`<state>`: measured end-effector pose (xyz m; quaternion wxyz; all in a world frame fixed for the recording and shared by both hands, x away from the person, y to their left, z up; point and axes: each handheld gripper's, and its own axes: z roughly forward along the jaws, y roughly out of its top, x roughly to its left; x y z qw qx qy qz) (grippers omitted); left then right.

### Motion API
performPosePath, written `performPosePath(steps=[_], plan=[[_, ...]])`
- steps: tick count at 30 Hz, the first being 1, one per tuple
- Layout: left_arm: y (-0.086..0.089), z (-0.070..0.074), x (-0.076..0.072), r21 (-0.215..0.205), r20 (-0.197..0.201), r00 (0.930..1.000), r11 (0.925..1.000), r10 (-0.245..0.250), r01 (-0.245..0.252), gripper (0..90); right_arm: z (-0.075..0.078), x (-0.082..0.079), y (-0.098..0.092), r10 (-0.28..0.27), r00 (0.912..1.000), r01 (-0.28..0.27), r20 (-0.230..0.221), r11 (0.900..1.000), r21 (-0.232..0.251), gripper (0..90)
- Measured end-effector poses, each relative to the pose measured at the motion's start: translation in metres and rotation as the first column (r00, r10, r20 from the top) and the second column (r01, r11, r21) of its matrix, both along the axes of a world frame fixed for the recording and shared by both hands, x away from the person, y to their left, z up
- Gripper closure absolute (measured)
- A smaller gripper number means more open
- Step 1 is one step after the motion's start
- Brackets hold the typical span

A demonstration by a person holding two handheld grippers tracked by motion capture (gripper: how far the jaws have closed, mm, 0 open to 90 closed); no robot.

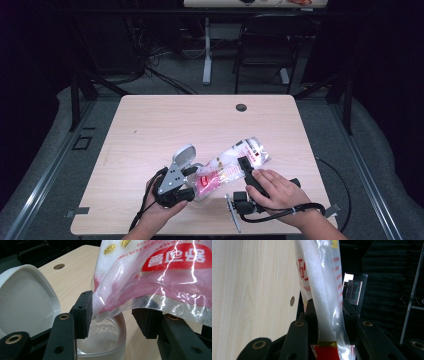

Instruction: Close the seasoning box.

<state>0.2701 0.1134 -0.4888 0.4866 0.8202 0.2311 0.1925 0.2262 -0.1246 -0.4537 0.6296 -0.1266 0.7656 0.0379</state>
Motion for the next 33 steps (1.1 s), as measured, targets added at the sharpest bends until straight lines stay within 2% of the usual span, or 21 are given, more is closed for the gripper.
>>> performPosePath(steps=[3,5,11,16,33], plan=[[0.0014,0.0003,-0.0001,-0.001,-0.006,1.0000,1.0000,0.003,-0.003,56.3,0.0003,0.0007,0.0004,0.009,1.0000,-0.009,-0.003,1.000,0.008,71.9],[0.0021,0.0004,-0.0006,-0.004,-0.009,1.0000,1.0000,0.004,-0.004,57.0,0.0017,-0.0001,0.0013,0.002,1.0000,-0.002,0.000,1.000,-0.006,71.9],[0.0033,0.0008,-0.0010,-0.012,-0.010,0.9999,0.9999,0.006,-0.006,58.1,0.0036,0.0005,0.0026,0.013,0.9999,-0.013,0.003,1.000,0.006,72.0],[0.0022,-0.0003,-0.0012,-0.012,-0.015,0.9999,0.9999,0.005,-0.006,59.2,0.0060,-0.0003,0.0036,0.007,0.9999,-0.007,0.012,1.000,-0.011,72.1],[0.0012,-0.0031,-0.0008,-0.015,-0.027,0.9996,0.9999,0.003,-0.004,60.8,0.0062,-0.0006,0.0040,0.003,1.0000,-0.003,0.008,1.000,-0.012,72.5]])
